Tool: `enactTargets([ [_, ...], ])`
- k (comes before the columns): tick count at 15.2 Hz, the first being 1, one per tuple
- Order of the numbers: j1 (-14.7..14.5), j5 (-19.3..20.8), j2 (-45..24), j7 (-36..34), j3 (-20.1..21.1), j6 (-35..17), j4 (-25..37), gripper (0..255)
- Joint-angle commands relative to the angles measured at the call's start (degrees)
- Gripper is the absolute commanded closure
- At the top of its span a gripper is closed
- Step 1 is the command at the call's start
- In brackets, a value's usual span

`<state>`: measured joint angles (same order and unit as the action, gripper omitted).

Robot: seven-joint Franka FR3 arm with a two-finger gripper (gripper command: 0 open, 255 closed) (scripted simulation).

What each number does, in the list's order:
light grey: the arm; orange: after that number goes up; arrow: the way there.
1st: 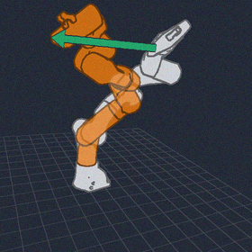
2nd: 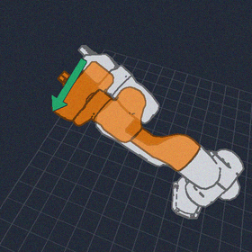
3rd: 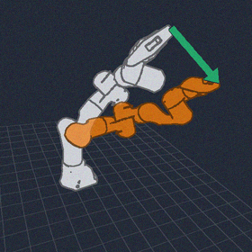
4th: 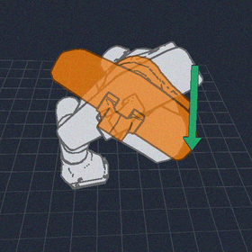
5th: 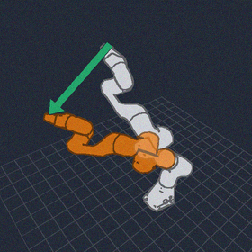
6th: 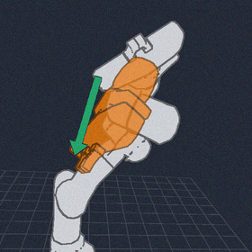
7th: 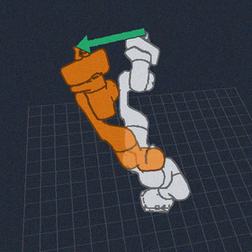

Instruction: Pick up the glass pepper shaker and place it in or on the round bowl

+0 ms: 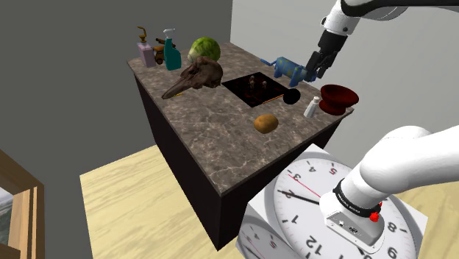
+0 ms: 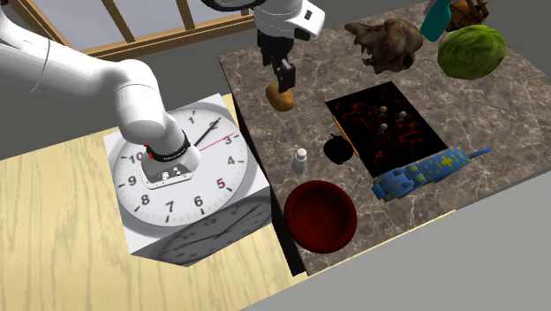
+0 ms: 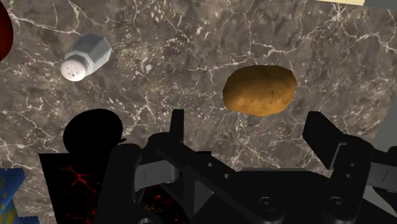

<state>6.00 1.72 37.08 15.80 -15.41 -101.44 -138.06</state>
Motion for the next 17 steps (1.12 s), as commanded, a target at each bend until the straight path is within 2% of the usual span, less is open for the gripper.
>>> enactTargets([
  [1, 0.8, 1.1, -1.9, 1.8, -2.0, -1.8, -0.4, 0],
  [9, 2.6, 2.7, -14.2, 9.3, -10.1, -10.7, 1.1, 0],
  [15, 3.2, 0.7, -25.3, 15.8, -15.8, -16.4, 4.7, 0],
  [17, 3.2, 0.4, -26.0, 16.1, -15.9, -18.1, 3.6, 0],
])
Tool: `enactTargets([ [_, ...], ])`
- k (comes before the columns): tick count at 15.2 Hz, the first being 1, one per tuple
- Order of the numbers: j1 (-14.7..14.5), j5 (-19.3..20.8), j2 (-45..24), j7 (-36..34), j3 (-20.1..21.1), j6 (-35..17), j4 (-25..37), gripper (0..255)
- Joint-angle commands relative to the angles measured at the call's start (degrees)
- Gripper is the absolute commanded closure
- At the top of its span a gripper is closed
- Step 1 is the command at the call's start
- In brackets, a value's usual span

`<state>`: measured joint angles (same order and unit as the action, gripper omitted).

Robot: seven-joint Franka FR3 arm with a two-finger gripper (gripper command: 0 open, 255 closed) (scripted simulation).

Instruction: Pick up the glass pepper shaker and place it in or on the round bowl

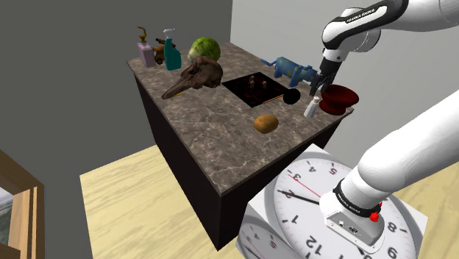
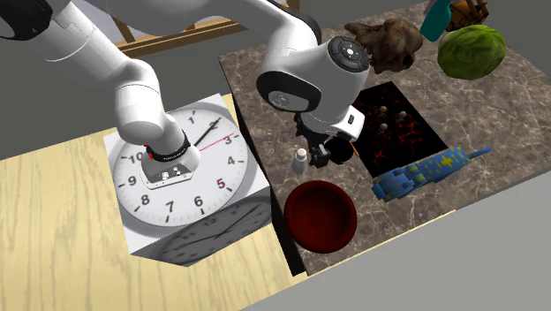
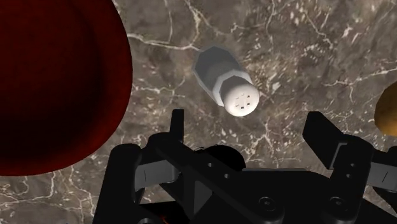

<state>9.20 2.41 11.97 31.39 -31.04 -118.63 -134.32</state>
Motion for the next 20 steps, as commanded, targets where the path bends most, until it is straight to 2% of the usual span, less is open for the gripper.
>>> enactTargets([
  [1, 0.0, -0.5, -1.2, 0.6, -0.4, -1.7, -0.6, 0],
  [6, -0.3, -1.4, -3.0, 1.4, -0.7, -5.4, -2.8, 0],
  [13, -0.3, -1.4, -3.0, 1.4, -0.7, -5.4, -2.8, 0],
  [14, -0.3, -1.4, -3.0, 1.4, -0.7, -5.4, -2.8, 255],
  [20, -0.3, -1.4, -3.0, 1.4, -0.7, -5.4, -2.8, 255],
])
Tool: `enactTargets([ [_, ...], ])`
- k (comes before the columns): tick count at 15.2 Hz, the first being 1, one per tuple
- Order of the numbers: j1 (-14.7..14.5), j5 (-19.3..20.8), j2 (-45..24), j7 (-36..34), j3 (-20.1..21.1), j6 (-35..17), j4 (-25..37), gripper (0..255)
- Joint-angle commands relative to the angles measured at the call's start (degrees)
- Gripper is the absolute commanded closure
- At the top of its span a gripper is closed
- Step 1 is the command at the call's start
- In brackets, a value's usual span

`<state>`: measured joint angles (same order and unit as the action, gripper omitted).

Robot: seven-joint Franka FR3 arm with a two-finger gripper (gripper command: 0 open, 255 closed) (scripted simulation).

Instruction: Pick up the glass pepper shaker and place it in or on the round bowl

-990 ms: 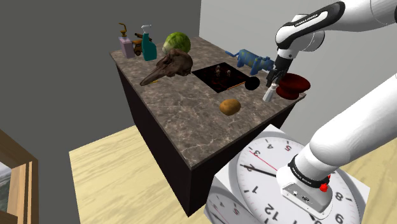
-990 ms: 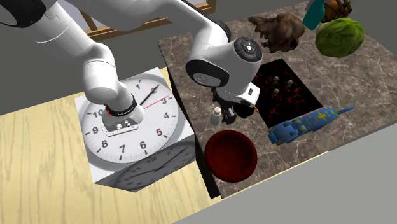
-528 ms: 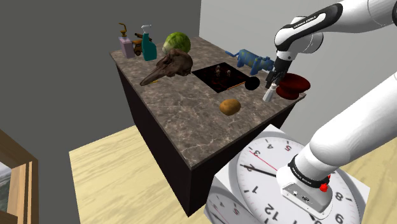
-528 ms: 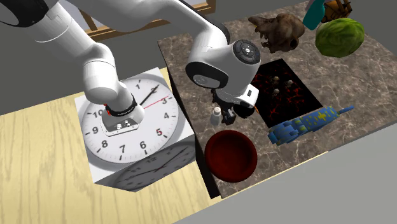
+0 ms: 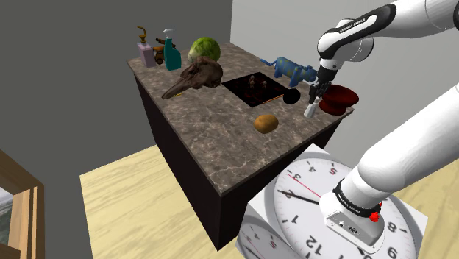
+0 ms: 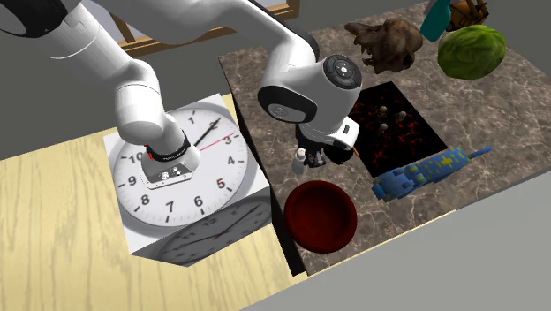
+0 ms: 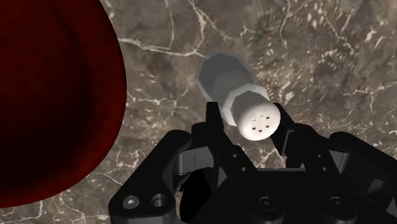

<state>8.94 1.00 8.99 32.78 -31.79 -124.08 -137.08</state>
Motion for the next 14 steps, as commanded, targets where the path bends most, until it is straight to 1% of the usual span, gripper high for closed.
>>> enactTargets([
  [1, 0.0, 0.0, 0.0, 0.0, 0.0, 0.0, 0.0, 255],
  [3, 0.0, 0.0, 0.0, 0.0, 0.0, 0.0, -0.1, 255],
  [14, 0.4, 2.2, 4.8, -2.4, 1.3, 9.0, 4.6, 255],
])
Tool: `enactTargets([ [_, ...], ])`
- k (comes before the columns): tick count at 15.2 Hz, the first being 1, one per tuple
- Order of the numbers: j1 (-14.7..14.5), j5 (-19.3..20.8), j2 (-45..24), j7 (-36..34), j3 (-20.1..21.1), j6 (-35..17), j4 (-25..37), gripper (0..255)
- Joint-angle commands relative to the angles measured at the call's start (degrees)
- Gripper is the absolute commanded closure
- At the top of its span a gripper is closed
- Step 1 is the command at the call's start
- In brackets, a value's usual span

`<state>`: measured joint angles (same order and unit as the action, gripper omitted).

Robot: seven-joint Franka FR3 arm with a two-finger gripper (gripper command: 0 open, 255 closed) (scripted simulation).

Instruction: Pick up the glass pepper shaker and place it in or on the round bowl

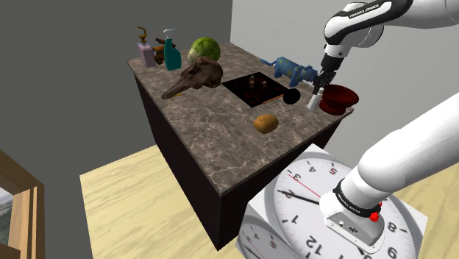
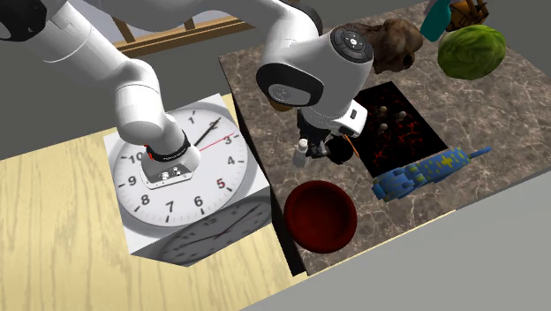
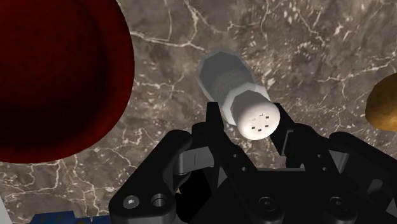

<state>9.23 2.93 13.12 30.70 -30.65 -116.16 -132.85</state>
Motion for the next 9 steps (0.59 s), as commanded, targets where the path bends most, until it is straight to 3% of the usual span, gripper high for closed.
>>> enactTargets([
  [1, 0.1, 0.4, 1.0, -0.4, 0.3, 1.8, 0.9, 255],
  [9, 0.1, 1.0, 3.1, -1.4, 1.2, 8.2, 5.3, 255],
])
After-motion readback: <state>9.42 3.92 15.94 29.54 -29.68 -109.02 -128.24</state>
